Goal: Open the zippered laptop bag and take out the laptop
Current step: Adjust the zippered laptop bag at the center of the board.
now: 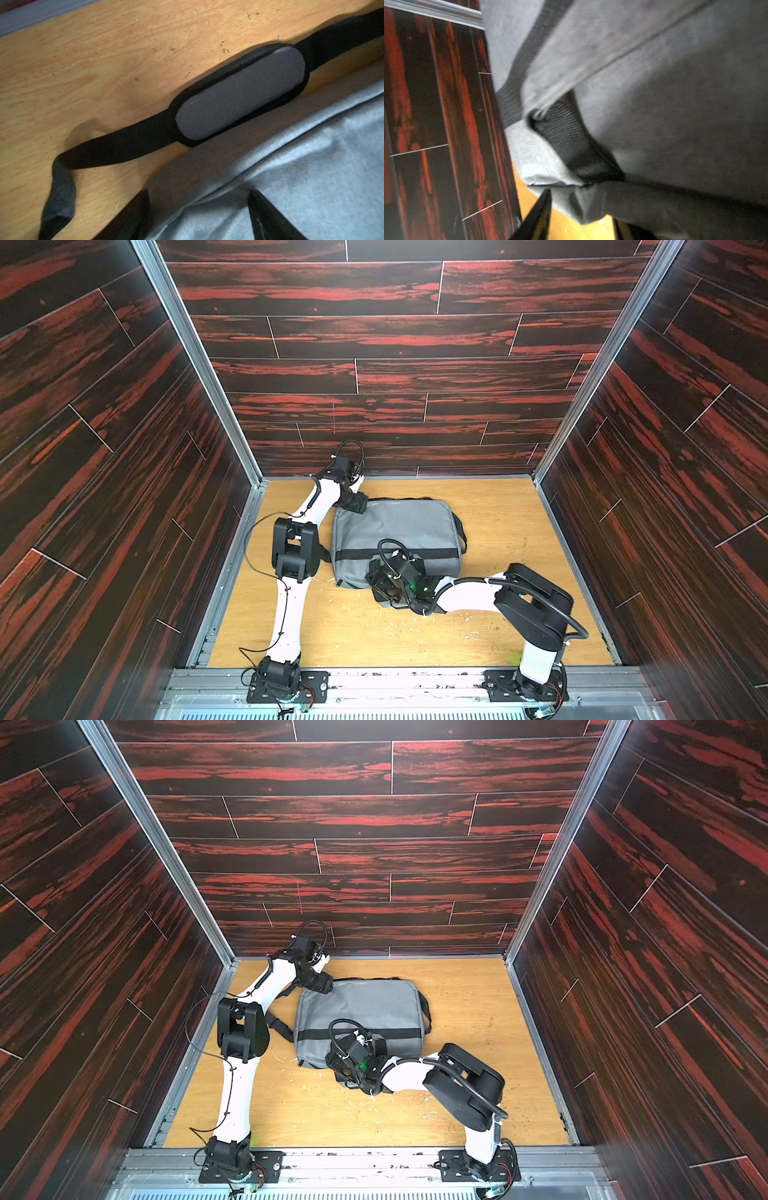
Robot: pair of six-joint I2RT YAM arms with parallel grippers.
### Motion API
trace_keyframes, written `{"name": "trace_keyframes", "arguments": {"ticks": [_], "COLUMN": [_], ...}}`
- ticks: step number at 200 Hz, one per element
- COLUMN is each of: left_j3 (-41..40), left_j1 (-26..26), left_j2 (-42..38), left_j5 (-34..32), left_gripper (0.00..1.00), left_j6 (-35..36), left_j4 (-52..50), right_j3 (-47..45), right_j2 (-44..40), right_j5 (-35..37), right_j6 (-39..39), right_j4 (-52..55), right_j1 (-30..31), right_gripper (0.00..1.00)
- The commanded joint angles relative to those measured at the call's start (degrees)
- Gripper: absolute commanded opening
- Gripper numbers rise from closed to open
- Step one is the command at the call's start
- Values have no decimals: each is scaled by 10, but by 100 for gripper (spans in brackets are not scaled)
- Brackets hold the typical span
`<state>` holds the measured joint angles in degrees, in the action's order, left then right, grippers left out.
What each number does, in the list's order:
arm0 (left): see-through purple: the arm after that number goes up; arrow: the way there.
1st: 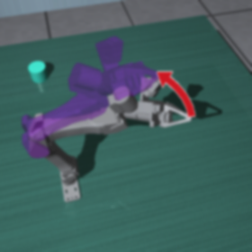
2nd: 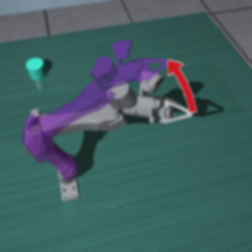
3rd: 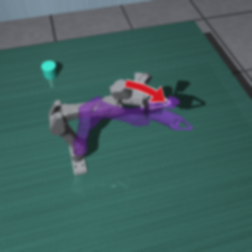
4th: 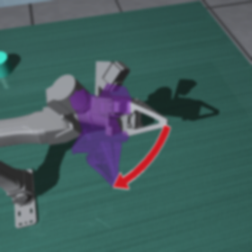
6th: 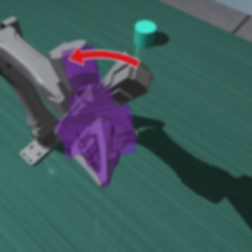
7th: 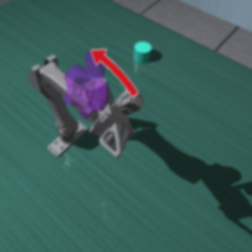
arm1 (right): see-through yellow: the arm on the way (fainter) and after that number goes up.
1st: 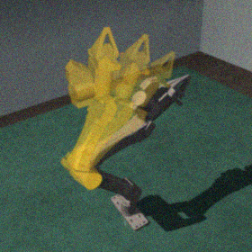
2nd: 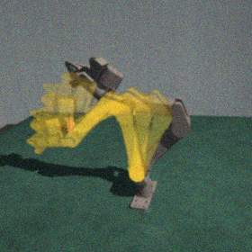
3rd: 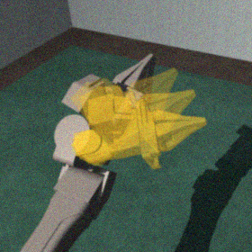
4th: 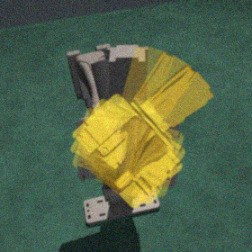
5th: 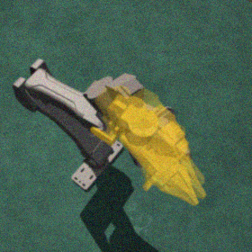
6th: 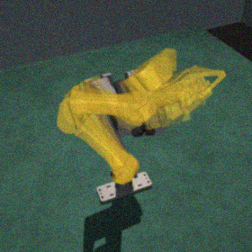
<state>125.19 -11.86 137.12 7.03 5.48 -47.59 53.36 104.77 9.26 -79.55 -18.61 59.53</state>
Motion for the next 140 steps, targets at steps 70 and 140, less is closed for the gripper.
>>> {"name": "trace_keyframes", "arguments": {"ticks": [70, 140], "left_j3": [-106, -440], "left_j1": [22, 31], "left_j2": [-204, -444], "left_j5": [-84, -29], "left_gripper": [82, 80], "left_j6": [-83, -291], "left_j4": [-61, 9], "right_j3": [-19, -1], "right_j2": [-166, -212], "right_j5": [15, 82], "right_j6": [111, 295], "right_j4": [100, 171], "right_j1": [1, -11], "right_gripper": [59, 68]}}
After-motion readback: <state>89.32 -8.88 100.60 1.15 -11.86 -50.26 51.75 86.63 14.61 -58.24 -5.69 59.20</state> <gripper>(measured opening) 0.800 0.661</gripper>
